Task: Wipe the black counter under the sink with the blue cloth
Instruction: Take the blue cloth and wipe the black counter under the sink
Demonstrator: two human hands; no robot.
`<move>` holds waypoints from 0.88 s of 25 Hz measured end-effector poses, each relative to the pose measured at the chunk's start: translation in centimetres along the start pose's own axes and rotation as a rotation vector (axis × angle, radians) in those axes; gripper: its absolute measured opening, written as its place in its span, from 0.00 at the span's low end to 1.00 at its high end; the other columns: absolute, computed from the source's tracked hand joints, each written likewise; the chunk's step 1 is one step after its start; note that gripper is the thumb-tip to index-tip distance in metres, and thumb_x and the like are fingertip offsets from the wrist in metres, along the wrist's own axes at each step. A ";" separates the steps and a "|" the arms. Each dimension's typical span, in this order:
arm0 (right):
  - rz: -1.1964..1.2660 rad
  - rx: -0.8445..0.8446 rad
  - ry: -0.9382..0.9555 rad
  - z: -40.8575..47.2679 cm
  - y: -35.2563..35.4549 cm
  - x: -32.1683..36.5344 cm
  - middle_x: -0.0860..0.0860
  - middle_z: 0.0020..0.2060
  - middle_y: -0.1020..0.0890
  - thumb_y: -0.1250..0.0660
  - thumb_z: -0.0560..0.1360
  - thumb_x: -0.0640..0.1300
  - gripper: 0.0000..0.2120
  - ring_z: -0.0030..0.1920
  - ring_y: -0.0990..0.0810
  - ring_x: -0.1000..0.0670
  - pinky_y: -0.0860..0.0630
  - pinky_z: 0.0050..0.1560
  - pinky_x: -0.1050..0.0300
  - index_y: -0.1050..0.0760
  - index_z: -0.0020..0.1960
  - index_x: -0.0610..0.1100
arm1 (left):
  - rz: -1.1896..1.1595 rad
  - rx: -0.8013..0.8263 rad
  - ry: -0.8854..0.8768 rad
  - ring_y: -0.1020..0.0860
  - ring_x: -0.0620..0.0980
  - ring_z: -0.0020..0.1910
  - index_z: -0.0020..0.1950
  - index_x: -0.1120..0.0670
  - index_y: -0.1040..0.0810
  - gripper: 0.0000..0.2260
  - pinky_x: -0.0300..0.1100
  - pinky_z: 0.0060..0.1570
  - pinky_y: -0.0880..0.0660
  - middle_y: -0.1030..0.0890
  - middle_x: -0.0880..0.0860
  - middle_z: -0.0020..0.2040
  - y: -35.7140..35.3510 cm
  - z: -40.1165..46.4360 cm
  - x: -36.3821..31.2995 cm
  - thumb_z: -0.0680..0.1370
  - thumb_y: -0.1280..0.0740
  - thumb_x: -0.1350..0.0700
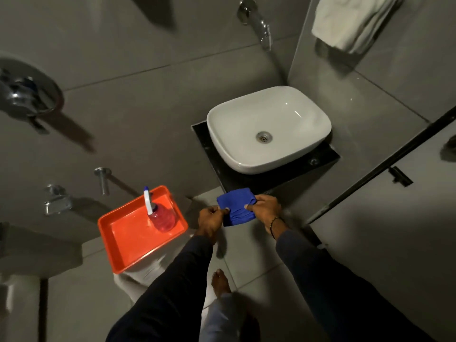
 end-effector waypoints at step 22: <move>-0.284 -0.372 0.606 10.4 4.7 14.6 0.53 0.38 0.16 0.31 0.72 0.48 0.06 0.41 0.17 0.47 0.20 0.41 0.52 0.17 0.47 0.49 | -0.123 -0.099 -0.062 0.17 0.60 0.53 0.50 0.54 0.21 0.02 0.45 0.48 0.17 0.17 0.58 0.49 -3.9 7.5 -0.6 0.79 0.31 0.60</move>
Point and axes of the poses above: each hand's wrist, its own z-axis towards the middle knuckle, its own y-axis out of the back of the hand, x = y × z, the point moved 4 cm from there along z, towards the middle knuckle
